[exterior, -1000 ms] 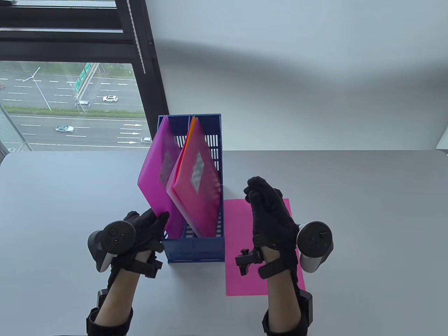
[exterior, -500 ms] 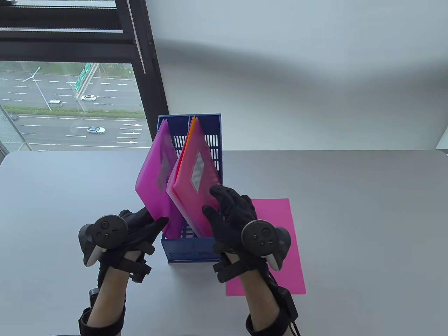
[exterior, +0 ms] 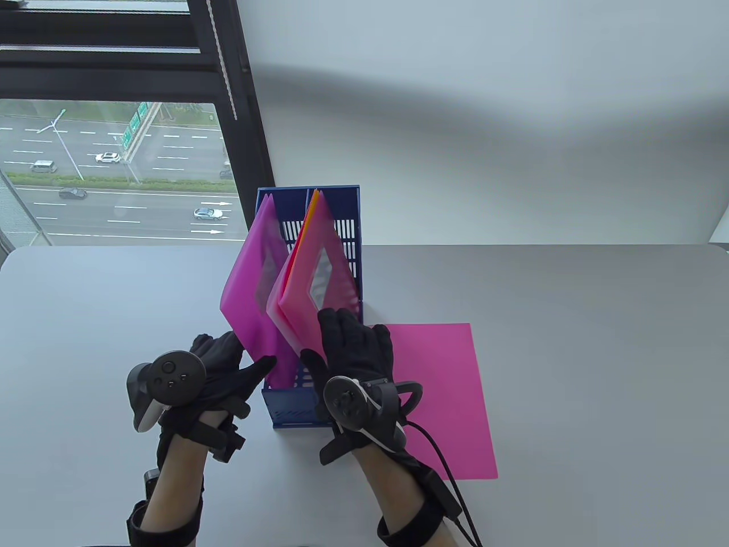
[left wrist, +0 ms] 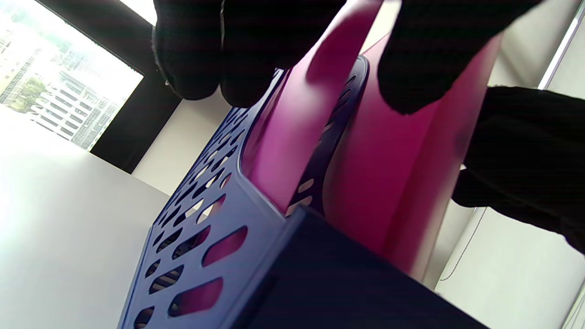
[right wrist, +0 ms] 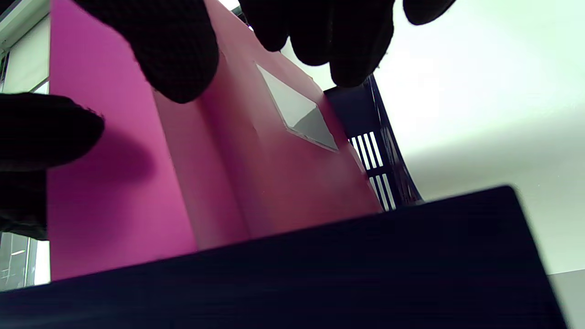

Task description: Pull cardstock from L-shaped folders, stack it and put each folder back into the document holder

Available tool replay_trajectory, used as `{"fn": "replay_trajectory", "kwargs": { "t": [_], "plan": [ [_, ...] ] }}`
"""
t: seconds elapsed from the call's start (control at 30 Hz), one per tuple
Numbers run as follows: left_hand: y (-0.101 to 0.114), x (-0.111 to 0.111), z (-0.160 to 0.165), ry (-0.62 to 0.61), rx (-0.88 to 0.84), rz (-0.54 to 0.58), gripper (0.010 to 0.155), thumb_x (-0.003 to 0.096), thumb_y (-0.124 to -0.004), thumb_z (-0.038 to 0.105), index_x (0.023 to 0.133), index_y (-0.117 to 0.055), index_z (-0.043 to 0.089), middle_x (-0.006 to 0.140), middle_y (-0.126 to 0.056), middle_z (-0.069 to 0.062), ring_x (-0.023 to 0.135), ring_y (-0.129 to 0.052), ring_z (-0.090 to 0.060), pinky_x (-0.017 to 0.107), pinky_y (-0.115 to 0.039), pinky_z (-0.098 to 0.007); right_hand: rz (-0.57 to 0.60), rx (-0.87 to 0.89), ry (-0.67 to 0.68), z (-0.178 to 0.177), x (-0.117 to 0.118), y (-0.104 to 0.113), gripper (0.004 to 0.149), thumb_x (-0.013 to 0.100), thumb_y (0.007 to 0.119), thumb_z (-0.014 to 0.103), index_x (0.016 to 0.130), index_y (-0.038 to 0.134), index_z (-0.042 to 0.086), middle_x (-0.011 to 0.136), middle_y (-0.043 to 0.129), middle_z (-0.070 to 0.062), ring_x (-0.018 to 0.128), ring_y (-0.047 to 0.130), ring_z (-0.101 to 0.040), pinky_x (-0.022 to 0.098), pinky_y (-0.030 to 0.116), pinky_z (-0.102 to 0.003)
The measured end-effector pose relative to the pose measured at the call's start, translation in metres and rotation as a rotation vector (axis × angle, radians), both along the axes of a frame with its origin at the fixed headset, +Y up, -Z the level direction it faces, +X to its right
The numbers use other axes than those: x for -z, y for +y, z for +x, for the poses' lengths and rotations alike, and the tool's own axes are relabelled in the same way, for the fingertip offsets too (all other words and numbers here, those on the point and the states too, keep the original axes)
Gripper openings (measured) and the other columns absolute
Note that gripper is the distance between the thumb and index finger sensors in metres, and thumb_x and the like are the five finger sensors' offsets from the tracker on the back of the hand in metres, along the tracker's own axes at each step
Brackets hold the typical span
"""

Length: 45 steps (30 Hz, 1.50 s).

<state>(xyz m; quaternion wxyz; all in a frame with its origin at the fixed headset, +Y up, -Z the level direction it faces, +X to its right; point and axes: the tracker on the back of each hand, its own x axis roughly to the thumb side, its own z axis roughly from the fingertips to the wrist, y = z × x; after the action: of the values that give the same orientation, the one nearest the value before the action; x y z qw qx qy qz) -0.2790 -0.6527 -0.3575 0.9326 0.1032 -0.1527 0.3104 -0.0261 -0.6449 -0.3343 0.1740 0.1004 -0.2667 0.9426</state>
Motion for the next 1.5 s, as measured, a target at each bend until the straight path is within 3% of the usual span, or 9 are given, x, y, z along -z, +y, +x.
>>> {"fn": "replay_trajectory", "kwargs": {
  "t": [0.2,0.63,0.77,0.97,1.17,1.27,1.5],
  "plan": [
    [-0.001,0.000,0.000,-0.014,0.001,-0.005,0.079,0.0558,-0.083,0.058,0.114,-0.056,0.012,0.107,-0.069,-0.014,0.093,-0.077,-0.046,0.078,-0.038,-0.065,0.047,-0.035,-0.035,-0.002,-0.003,-0.001,0.075,0.058,0.080,0.060,0.116,0.044,0.028,0.117,0.052,-0.002,0.093,0.072,-0.027,0.079,0.045,-0.056],
    [-0.001,-0.001,-0.005,0.001,0.026,0.013,0.079,0.0560,-0.082,0.058,0.116,-0.053,0.014,0.113,-0.059,-0.012,0.102,-0.067,-0.047,0.079,-0.031,-0.064,0.054,0.098,-0.078,0.020,-0.001,0.004,0.077,0.062,0.069,0.060,0.118,0.030,0.024,0.116,0.052,-0.005,0.090,0.073,-0.030,0.078,0.045,-0.056],
    [-0.001,-0.001,-0.005,-0.001,0.024,0.011,0.079,0.0561,-0.082,0.058,0.116,-0.054,0.014,0.114,-0.059,-0.012,0.102,-0.067,-0.047,0.079,-0.031,-0.065,0.053,0.128,-0.099,0.028,0.001,0.006,0.073,0.062,0.070,0.059,0.118,0.038,0.023,0.110,0.064,-0.004,0.084,0.080,-0.028,0.076,0.050,-0.055],
    [-0.001,-0.001,-0.006,-0.001,0.021,0.018,0.079,0.0561,-0.082,0.058,0.116,-0.053,0.015,0.115,-0.054,-0.012,0.102,-0.066,-0.047,0.079,-0.031,-0.065,0.004,0.131,-0.132,0.037,0.006,0.008,0.062,0.060,0.075,0.059,0.106,0.069,0.018,0.082,0.093,0.000,0.058,0.096,-0.021,0.071,0.062,-0.051],
    [-0.001,-0.001,-0.006,-0.007,0.009,0.017,0.080,0.0560,-0.082,0.058,0.116,-0.052,0.015,0.115,-0.054,-0.012,0.102,-0.067,-0.047,0.079,-0.032,-0.065,-0.090,0.173,-0.106,0.041,0.014,0.004,0.057,0.059,0.080,0.055,0.097,0.079,0.012,0.063,0.101,0.003,0.038,0.100,-0.016,0.065,0.070,-0.047],
    [-0.001,-0.001,-0.006,-0.010,0.004,0.018,0.081,0.0560,-0.082,0.058,0.116,-0.051,0.015,0.115,-0.054,-0.012,0.102,-0.067,-0.047,0.079,-0.032,-0.065,-0.036,0.127,-0.121,0.040,0.013,0.007,0.049,0.059,0.082,0.048,0.091,0.085,0.011,0.055,0.104,0.004,0.031,0.101,-0.013,0.062,0.075,-0.044],
    [-0.002,0.000,-0.006,-0.010,0.001,0.017,0.081,0.0561,-0.082,0.058,0.116,-0.050,0.015,0.115,-0.053,-0.012,0.102,-0.067,-0.047,0.079,-0.031,-0.066,0.065,0.131,-0.128,0.043,0.008,0.012,0.045,0.057,0.086,0.043,0.084,0.090,0.008,0.047,0.106,0.002,0.024,0.103,-0.011,0.060,0.080,-0.041]
  ]
}}
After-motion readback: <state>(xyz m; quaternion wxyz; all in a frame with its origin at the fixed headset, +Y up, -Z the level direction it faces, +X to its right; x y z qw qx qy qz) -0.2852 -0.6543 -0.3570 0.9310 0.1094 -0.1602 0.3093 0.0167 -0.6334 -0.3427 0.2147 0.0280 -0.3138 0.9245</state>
